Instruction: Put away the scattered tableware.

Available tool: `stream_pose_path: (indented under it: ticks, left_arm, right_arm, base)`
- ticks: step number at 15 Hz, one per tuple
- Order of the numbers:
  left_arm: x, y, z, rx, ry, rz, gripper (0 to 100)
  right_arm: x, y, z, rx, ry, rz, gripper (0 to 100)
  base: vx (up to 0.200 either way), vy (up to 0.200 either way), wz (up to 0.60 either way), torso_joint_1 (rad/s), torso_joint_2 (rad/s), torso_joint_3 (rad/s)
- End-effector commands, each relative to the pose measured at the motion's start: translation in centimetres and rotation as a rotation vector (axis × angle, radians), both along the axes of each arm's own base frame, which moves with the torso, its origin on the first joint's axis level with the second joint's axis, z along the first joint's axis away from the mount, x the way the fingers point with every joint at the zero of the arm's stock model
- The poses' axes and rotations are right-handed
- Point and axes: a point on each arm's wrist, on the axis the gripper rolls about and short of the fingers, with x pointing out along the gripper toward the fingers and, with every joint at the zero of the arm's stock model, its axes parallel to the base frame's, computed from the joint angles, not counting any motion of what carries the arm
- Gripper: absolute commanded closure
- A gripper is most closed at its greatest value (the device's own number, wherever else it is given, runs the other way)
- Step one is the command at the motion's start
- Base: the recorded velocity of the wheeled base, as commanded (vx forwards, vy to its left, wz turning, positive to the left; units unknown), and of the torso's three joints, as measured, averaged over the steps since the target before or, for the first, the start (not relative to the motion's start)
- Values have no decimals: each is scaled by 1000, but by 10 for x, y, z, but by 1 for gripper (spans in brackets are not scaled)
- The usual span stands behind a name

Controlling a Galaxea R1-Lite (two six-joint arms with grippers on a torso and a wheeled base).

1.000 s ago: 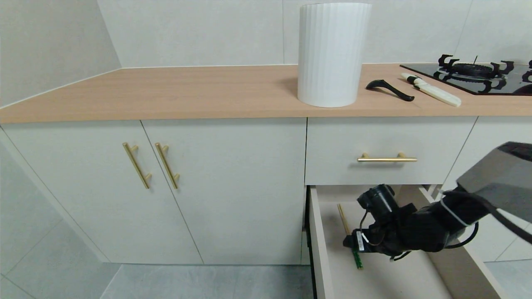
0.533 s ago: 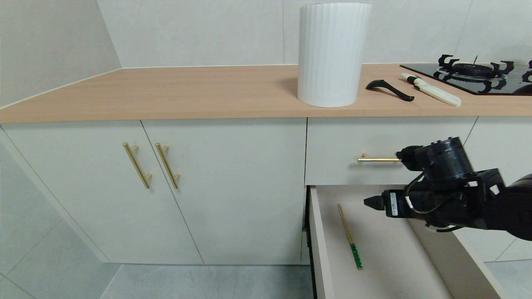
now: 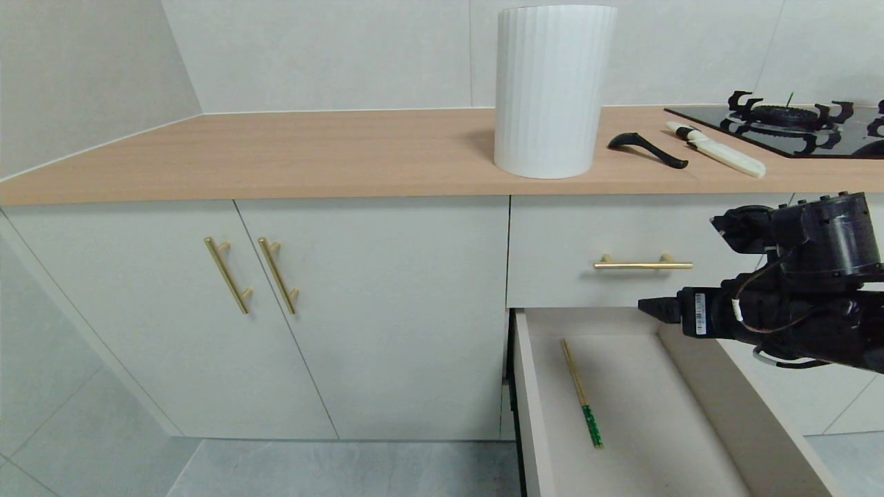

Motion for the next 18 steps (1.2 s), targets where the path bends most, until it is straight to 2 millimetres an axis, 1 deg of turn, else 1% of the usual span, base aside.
stream_pose_path:
  ticks: [1,8,12,18]
  left_arm:
    - [0,0,0,0,2,1,0]
    - [0,0,0,0,0,1,0]
    - [0,0,0,0,2,1,0]
    - [0,0,0,0,2,1,0]
  right_arm:
    - [-1,0,2,3,-10,0,0]
    - [-5,-6,9,-6,-33,-6,0]
    - [-5,-6,9,-6,-33,-6,0]
    - [-5,-6,6,-21,-27,1,0]
  base:
    - [0,0,0,0,0,0]
    - [0,0,0,2,-7,-4]
    - [0,0,0,76,-255,-257]
    - [0,0,0,149,-503,-302]
